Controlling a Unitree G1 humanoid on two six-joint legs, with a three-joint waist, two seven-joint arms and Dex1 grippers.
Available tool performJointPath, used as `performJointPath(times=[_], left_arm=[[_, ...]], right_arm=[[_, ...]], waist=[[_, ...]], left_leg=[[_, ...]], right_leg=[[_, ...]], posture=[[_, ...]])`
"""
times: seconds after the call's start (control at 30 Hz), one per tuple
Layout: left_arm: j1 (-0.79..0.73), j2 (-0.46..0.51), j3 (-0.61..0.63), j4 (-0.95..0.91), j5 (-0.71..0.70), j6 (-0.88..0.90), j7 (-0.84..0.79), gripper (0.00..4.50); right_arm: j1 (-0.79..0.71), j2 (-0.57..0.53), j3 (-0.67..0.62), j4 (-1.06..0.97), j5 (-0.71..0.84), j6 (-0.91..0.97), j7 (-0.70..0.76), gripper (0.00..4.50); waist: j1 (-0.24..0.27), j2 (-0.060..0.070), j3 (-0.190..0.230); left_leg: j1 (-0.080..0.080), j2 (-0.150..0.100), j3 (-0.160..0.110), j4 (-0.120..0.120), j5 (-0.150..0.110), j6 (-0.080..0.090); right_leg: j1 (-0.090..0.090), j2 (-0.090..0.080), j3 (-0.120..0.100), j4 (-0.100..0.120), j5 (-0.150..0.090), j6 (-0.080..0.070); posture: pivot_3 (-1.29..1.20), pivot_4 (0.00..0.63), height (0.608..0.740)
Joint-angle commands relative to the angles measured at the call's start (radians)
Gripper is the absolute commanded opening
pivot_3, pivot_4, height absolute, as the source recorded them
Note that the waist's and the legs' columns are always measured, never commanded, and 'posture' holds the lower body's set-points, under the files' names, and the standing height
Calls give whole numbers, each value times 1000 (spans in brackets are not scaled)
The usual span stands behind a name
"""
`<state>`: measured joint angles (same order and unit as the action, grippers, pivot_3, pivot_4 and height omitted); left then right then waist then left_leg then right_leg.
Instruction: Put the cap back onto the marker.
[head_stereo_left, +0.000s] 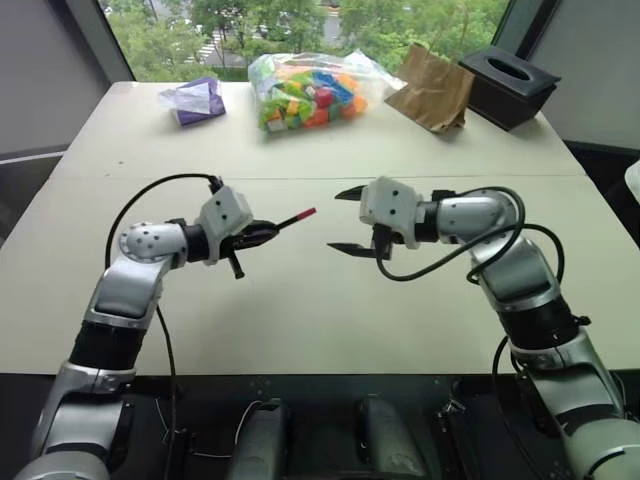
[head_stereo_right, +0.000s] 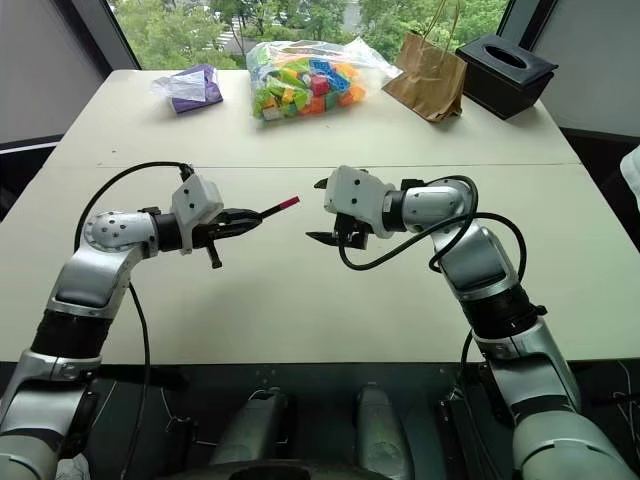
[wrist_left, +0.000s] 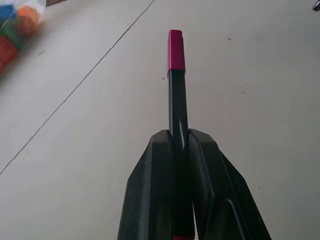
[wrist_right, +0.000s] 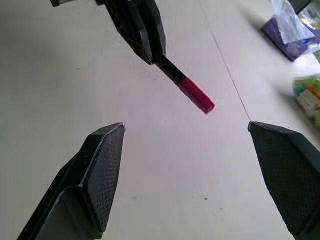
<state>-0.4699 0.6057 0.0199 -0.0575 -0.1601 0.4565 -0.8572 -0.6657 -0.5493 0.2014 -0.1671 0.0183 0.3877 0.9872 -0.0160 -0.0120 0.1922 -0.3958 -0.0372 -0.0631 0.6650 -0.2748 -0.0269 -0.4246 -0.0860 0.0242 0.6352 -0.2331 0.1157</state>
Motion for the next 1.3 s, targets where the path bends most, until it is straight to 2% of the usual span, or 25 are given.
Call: performJointPath(times=[0.03,0.23,0.37,0.57,0.83,0.87,0.93,1.1,1.13,1.3], left_arm=[[22,-12,141,-94,-7,189,192,0],[151,-75,304,-281,-60,493,374,0],[197,-134,361,-338,-85,607,461,0],[269,-174,369,-300,-56,603,554,0],[309,-183,355,-273,-82,569,572,0],[311,-187,355,-276,-85,564,574,977],[312,-196,358,-282,-95,560,578,1695],[319,-224,368,-346,-119,545,603,4254],[321,-235,377,-369,-122,545,616,4454],[366,-280,402,-558,-120,567,692,4454]], right_arm=[[35,-9,-53,-78,30,26,-45,4065],[101,-5,-88,-148,72,87,-99,4065],[103,9,-111,-178,129,137,-121,4065],[83,-22,-159,-233,287,243,-71,4065],[78,-62,-169,-244,326,264,-98,4065],[79,-66,-169,-245,329,264,-101,4133],[80,-73,-168,-245,334,262,-106,4133],[68,-85,-165,-235,343,256,-100,4133],[66,-89,-165,-232,345,255,-95,4133],[48,-118,-163,-207,375,248,-46,4133]], waist=[[0,0,0],[0,0,0],[1,-1,0],[4,-1,-1],[3,-1,-1],[3,-1,-1],[4,-1,-1],[4,-1,-1],[4,-1,-1],[2,-1,-1]], left_leg=[[0,0,0,0,0,0],[0,0,0,0,0,0],[1,0,0,0,0,0],[1,0,0,0,0,-1],[2,0,0,0,0,-1],[2,0,0,0,0,-1],[2,0,0,-1,0,-1],[2,0,0,-1,0,-1],[2,0,0,-1,0,-1],[2,0,1,-1,0,-1]], right_leg=[[0,0,0,0,0,0],[0,0,0,0,0,0],[0,0,0,0,0,0],[1,-1,0,0,0,-1],[2,-1,0,0,1,-1],[2,-1,0,0,1,-1],[2,-1,0,0,1,-1],[2,-2,0,-1,1,-1],[2,-2,0,-1,1,-1],[2,-2,0,-1,1,-1]], posture=[[0,150,740],[0,150,740],[0,150,740],[0,150,740],[0,150,740],[0,150,740],[0,150,740],[0,150,740],[0,150,740],[0,150,740]])
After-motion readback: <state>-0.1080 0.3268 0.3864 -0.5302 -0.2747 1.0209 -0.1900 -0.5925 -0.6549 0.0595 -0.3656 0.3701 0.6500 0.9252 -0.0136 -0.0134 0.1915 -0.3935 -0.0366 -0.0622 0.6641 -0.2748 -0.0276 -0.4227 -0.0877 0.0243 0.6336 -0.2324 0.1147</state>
